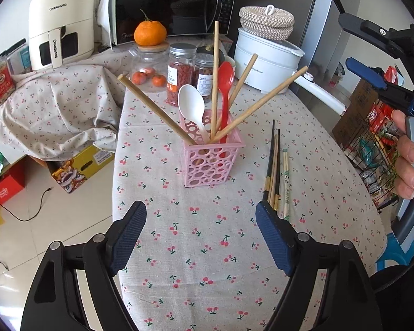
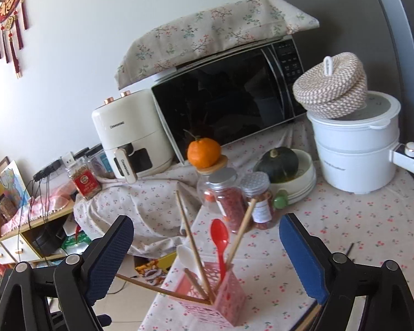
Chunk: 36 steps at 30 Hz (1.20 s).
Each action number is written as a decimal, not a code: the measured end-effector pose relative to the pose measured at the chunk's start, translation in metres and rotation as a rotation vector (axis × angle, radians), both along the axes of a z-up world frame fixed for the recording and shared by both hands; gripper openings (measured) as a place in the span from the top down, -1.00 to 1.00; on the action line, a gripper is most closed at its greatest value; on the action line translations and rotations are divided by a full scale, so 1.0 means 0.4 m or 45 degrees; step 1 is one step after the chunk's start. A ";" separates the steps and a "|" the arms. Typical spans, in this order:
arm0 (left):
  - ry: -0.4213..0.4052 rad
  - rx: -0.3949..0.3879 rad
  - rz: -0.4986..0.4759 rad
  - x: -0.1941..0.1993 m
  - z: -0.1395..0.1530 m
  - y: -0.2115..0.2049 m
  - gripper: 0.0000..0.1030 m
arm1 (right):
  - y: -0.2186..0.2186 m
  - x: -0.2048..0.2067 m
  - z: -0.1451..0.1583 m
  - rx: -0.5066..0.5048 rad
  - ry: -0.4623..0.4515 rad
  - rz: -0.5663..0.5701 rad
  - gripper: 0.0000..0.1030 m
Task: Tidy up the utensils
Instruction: 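Move the right tool back to the chopsticks on the table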
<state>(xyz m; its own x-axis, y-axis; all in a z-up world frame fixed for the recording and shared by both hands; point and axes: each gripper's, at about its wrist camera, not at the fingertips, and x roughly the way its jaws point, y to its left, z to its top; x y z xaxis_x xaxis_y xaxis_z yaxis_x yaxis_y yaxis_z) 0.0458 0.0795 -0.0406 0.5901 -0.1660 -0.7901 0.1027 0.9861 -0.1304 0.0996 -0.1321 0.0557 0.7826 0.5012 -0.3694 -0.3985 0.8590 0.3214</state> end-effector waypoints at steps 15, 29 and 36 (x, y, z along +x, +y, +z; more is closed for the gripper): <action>0.035 0.058 -0.028 0.033 -0.067 -0.110 -1.00 | -0.155 0.024 -0.153 -0.360 0.242 -0.198 -0.99; 0.148 0.044 -0.035 0.065 -0.125 -0.130 -1.00 | -0.172 0.164 -0.406 -0.518 0.735 -0.249 -0.99; 0.175 0.035 -0.041 0.071 -0.136 -0.126 -1.00 | -0.135 0.204 -0.468 -0.523 0.828 -0.257 -0.99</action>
<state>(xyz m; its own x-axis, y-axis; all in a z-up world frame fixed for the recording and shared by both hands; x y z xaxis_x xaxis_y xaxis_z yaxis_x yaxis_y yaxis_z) 0.0744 0.0293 -0.0949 0.4711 -0.1603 -0.8674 0.1171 0.9860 -0.1187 0.1813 -0.1860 -0.1313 0.4075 0.0970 -0.9080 -0.0635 0.9949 0.0778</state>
